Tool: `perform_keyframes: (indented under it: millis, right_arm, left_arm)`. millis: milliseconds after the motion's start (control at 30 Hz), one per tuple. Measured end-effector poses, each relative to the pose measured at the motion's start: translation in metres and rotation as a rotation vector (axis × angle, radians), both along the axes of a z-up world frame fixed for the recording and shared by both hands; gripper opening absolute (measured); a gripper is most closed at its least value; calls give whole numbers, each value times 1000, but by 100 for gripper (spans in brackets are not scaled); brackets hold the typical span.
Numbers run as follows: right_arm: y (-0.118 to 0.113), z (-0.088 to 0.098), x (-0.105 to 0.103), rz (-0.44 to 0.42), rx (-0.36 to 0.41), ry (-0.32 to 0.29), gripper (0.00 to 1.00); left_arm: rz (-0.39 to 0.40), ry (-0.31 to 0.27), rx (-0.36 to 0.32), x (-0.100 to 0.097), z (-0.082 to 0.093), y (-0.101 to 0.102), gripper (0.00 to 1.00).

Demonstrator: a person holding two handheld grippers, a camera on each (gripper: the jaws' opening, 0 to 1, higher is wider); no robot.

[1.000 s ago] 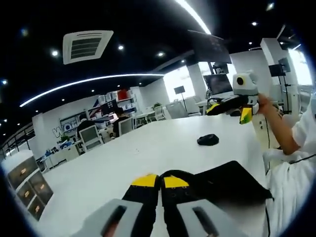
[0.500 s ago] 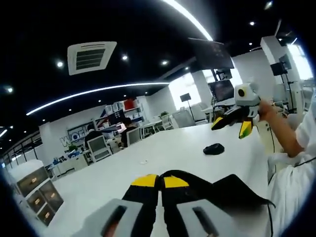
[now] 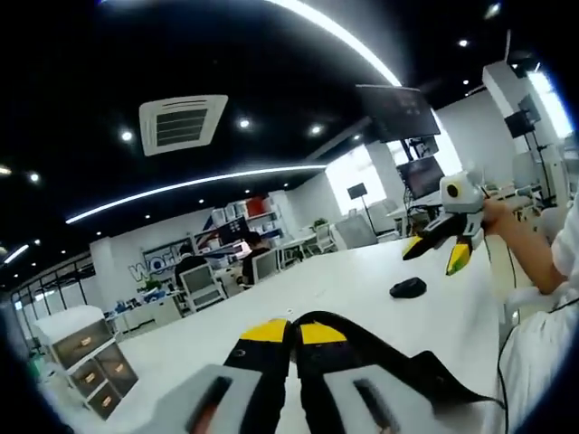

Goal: Arrange the mouse and mouse pad neatly on the desk surface

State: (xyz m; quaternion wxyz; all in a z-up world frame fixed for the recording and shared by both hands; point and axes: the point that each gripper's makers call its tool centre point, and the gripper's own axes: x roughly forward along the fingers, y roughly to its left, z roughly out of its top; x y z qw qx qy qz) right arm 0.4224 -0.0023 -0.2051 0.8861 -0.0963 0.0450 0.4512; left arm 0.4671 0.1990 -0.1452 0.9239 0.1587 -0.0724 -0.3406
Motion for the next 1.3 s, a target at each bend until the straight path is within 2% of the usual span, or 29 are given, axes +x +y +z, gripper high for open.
perform_keyframes:
  millis: [233, 700, 1300]
  right_arm:
    - [0, -1, 0, -1, -2, 0, 55]
    - [2, 1, -4, 5, -11, -6, 55]
    - [36, -10, -21, 86, -71, -3, 56]
  left_arm:
    - [10, -11, -8, -1, 4, 2, 4]
    - [13, -3, 1, 0, 1, 1, 4]
    - [6, 1, -1, -1, 0, -1, 4]
